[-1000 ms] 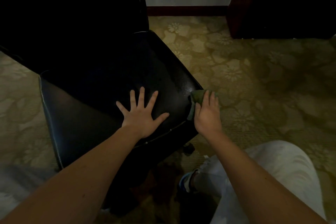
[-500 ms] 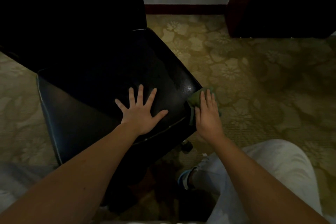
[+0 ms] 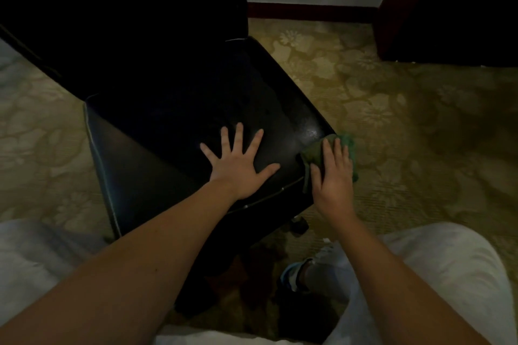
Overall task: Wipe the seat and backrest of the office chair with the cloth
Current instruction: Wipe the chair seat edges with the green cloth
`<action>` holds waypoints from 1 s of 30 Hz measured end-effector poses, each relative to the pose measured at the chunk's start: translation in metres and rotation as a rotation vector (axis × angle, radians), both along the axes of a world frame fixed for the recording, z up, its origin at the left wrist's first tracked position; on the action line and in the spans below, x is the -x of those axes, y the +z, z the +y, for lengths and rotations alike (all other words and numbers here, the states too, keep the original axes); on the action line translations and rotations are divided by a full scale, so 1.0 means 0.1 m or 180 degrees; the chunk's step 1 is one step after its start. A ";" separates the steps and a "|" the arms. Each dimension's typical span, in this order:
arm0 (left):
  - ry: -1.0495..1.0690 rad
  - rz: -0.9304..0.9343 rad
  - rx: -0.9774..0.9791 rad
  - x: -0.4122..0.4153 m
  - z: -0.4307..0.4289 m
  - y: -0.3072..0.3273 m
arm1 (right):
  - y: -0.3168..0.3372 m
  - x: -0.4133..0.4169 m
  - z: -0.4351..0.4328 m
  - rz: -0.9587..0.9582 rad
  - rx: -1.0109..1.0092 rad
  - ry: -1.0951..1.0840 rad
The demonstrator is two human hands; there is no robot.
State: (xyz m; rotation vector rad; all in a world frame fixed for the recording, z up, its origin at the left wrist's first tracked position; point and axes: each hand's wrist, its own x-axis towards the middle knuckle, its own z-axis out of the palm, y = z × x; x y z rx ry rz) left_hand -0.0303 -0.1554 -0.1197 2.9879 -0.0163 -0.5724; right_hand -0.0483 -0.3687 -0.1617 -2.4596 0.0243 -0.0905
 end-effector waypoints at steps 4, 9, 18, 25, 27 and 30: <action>-0.0259 -0.0083 -0.0119 0.01 0.11 0.05 | 0.04 -0.05 -0.02 -0.0060 -0.0485 -0.0283; -0.0196 -0.0045 -0.0269 0.11 0.21 0.03 | 0.02 -0.01 0.04 -0.0039 -0.0587 -0.0394; -0.0208 0.0016 -0.0190 0.11 0.23 0.01 | -0.05 0.04 -0.09 -0.0177 -0.0299 0.0110; -0.0135 0.0021 -0.0172 0.10 0.17 0.01 | 0.00 -0.04 -0.09 -0.0047 -0.0617 -0.0366; -0.0117 0.0006 -0.0164 0.09 0.16 0.01 | -0.02 0.02 -0.05 -0.0113 -0.0536 -0.0255; -0.0113 0.0000 -0.0195 0.09 0.16 -0.01 | -0.08 0.14 0.01 -0.0401 -0.0185 0.0106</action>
